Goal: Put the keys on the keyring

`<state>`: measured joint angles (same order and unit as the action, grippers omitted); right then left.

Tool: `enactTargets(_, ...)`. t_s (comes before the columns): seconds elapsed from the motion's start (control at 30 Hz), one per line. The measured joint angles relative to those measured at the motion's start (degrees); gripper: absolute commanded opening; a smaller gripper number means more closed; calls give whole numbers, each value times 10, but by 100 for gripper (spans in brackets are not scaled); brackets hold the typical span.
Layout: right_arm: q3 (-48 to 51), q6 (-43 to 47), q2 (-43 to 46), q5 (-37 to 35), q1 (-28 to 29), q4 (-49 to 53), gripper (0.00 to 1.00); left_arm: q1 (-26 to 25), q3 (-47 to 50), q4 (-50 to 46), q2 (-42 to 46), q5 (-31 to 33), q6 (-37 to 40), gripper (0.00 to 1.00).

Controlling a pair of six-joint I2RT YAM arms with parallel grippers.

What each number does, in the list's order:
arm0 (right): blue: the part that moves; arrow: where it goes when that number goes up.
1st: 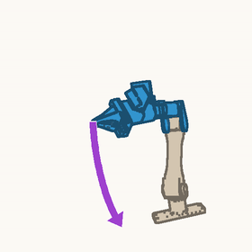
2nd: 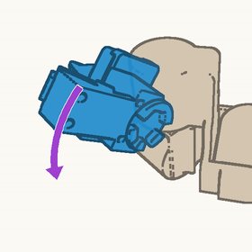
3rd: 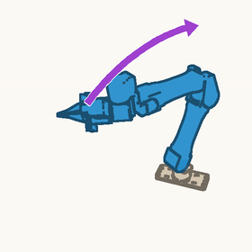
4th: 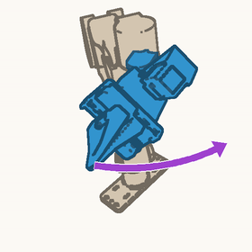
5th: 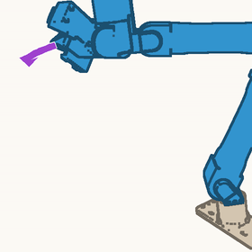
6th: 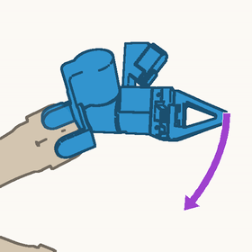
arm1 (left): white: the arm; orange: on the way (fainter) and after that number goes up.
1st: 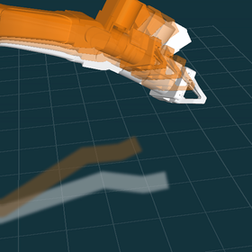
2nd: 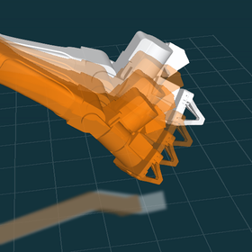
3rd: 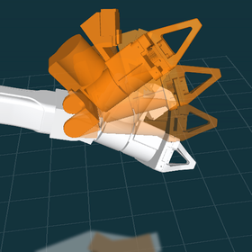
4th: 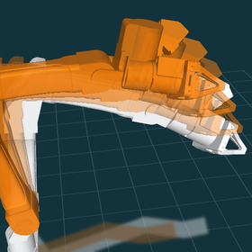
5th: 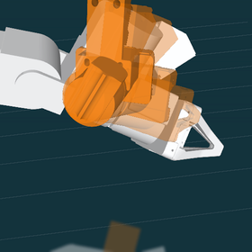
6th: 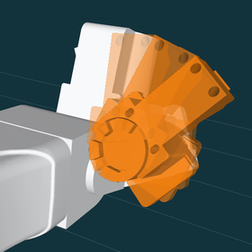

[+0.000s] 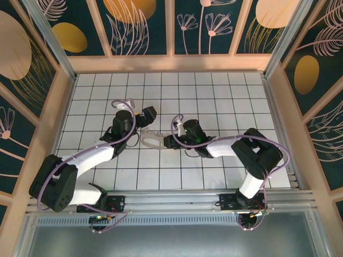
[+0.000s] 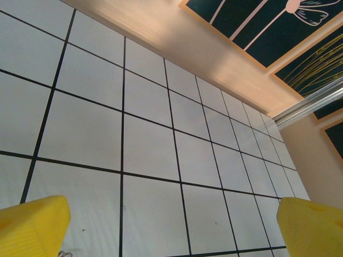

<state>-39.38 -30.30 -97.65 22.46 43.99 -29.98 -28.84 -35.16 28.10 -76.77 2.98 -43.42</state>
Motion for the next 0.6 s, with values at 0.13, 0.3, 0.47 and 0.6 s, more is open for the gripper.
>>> enactTargets(0.13,-10,16,0,-11,0,19,38,0,0,0,0,0,0,99)
enactTargets(0.3,-12,26,-7,-16,-9,29,38,0,0,0,0,0,-2,99)
enactTargets(0.47,-12,30,-16,-16,-25,34,37,0,0,0,0,0,-2,99)
enactTargets(0.6,-12,33,-16,-19,-25,37,36,0,0,0,0,0,-2,99)
